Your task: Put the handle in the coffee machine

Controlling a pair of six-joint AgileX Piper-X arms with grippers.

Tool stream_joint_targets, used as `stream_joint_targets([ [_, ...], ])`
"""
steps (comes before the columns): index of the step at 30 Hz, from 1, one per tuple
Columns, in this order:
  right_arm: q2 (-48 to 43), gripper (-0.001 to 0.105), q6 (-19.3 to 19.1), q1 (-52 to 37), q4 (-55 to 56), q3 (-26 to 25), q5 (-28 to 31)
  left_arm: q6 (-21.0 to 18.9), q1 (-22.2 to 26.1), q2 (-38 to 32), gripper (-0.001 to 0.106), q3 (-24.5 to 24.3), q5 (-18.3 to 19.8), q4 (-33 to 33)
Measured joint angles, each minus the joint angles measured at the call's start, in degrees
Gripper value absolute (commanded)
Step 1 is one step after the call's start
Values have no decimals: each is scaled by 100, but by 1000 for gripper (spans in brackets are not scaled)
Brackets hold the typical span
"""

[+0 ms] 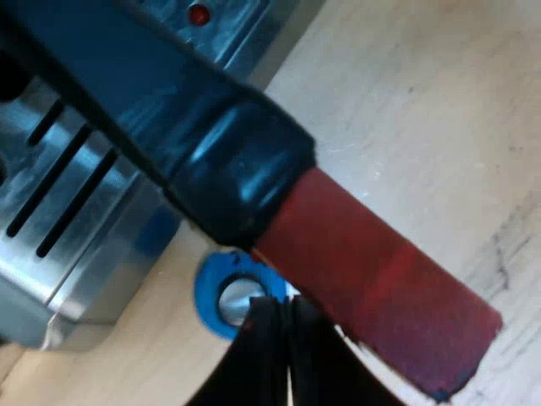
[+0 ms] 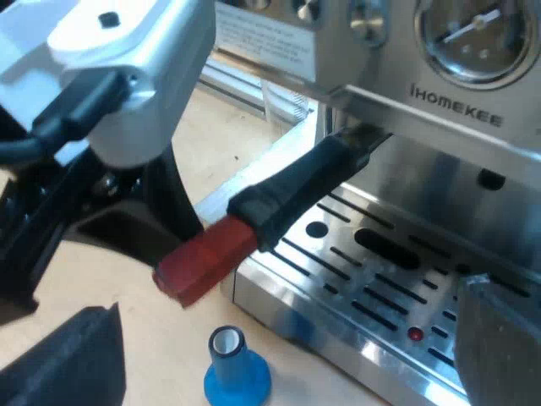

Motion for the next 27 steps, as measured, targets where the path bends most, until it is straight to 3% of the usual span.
stream_joint_targets([
  [8,-21,79,2,0,16,0,25,72,-108,43,0,69,416,-362],
  [27,-21,79,37,0,328,0,99,86,-108,43,0,147,651,-593],
])
